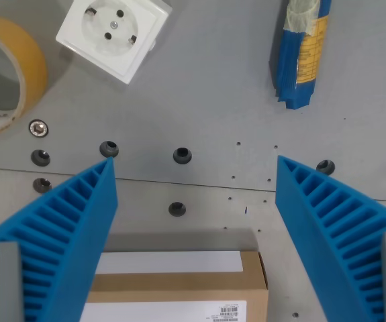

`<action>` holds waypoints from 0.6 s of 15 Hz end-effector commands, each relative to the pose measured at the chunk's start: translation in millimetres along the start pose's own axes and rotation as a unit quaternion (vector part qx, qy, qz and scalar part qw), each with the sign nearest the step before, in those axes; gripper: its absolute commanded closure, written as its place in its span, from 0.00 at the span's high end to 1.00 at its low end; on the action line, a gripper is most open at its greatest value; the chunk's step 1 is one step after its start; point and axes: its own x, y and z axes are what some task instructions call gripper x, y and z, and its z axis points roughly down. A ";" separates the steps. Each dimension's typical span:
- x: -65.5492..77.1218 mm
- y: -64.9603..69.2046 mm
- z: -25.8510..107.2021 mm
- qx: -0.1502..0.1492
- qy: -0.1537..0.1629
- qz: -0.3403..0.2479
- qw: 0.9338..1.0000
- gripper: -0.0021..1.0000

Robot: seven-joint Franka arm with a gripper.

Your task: Pick up the blue bag

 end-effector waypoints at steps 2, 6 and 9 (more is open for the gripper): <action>0.2 0.1 -2.0 0.000 0.003 0.000 1.000 1.00; 1.3 1.7 0.5 0.000 0.005 0.002 1.000 1.00; 4.5 6.2 6.9 0.001 0.012 0.005 1.000 1.00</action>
